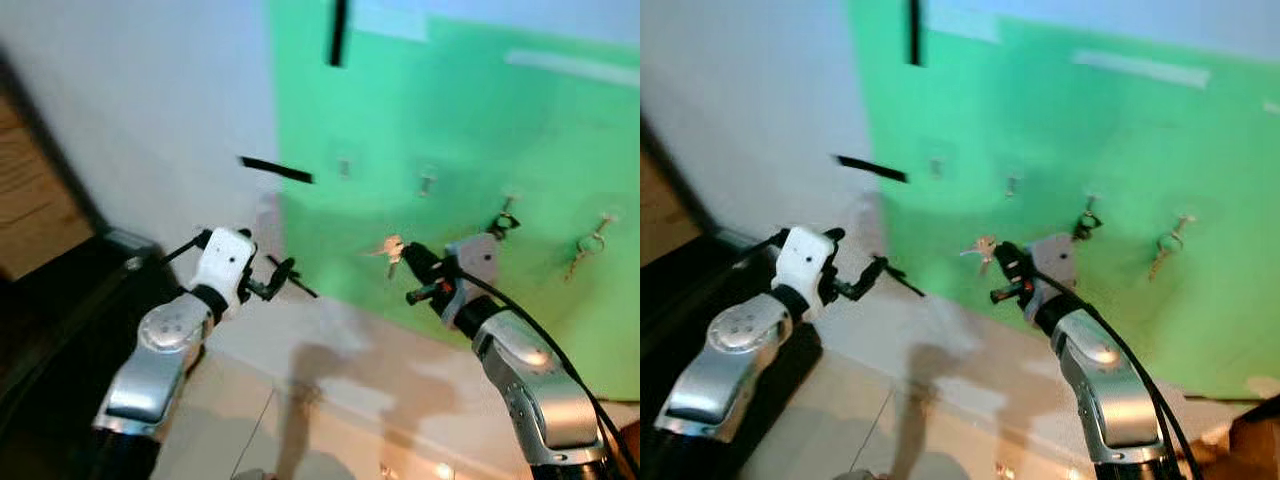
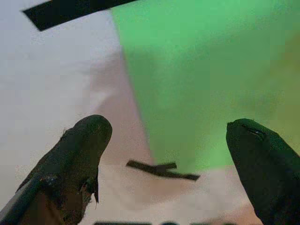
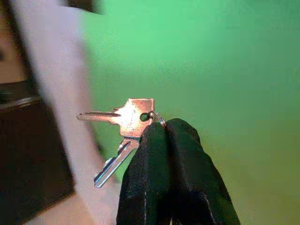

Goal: Hang keys on a hook

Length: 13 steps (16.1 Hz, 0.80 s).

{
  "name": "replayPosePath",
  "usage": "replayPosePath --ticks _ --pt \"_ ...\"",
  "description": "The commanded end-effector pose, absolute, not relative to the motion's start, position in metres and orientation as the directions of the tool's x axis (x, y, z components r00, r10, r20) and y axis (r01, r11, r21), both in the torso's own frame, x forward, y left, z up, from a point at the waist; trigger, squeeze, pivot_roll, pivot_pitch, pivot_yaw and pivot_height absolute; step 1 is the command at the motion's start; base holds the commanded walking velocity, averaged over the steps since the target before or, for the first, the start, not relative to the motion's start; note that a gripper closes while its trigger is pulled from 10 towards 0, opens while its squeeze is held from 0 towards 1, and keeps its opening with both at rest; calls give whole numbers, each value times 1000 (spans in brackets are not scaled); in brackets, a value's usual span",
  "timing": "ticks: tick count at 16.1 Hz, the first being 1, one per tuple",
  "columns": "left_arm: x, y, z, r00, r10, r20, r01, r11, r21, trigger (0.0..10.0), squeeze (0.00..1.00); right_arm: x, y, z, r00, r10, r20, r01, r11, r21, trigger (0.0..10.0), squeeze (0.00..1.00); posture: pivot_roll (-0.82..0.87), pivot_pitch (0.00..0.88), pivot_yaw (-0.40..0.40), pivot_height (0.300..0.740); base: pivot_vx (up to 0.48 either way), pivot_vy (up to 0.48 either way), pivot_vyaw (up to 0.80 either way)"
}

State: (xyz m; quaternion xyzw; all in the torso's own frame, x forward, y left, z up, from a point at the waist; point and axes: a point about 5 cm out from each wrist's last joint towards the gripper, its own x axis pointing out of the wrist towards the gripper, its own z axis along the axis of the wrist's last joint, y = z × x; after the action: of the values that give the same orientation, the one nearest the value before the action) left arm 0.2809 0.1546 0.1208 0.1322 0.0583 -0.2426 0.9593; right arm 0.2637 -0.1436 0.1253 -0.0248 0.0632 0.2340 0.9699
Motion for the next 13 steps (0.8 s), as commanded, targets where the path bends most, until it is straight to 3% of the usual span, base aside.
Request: replayPosePath --ticks 1,5,8,11,13 --pt "280 150 128 861 -486 -148 508 829 233 10000 0 263 -141 129 867 481 -133 -488 872 -28 10000 0 -16 0 -14 740 0 0 0" --pt "276 144 135 811 -573 -120 585 787 193 10000 0 265 -143 142 865 495 -88 -493 869 39 10000 0 -35 0 -8 740 0 0 0" --pt "272 131 142 732 -676 -85 681 723 118 10000 0 270 -151 153 900 435 -26 -430 895 117 10000 0 -47 0 2 740 0 0 0" --pt "260 126 143 603 -790 -111 797 603 35 10000 0 273 -154 168 914 402 63 -406 891 205 10000 0 -56 0 10 740 0 0 0" --pt "260 127 143 590 -798 -124 806 590 40 10000 0 272 -153 172 910 408 78 -415 882 224 10000 0 -59 0 14 740 0 0 0"
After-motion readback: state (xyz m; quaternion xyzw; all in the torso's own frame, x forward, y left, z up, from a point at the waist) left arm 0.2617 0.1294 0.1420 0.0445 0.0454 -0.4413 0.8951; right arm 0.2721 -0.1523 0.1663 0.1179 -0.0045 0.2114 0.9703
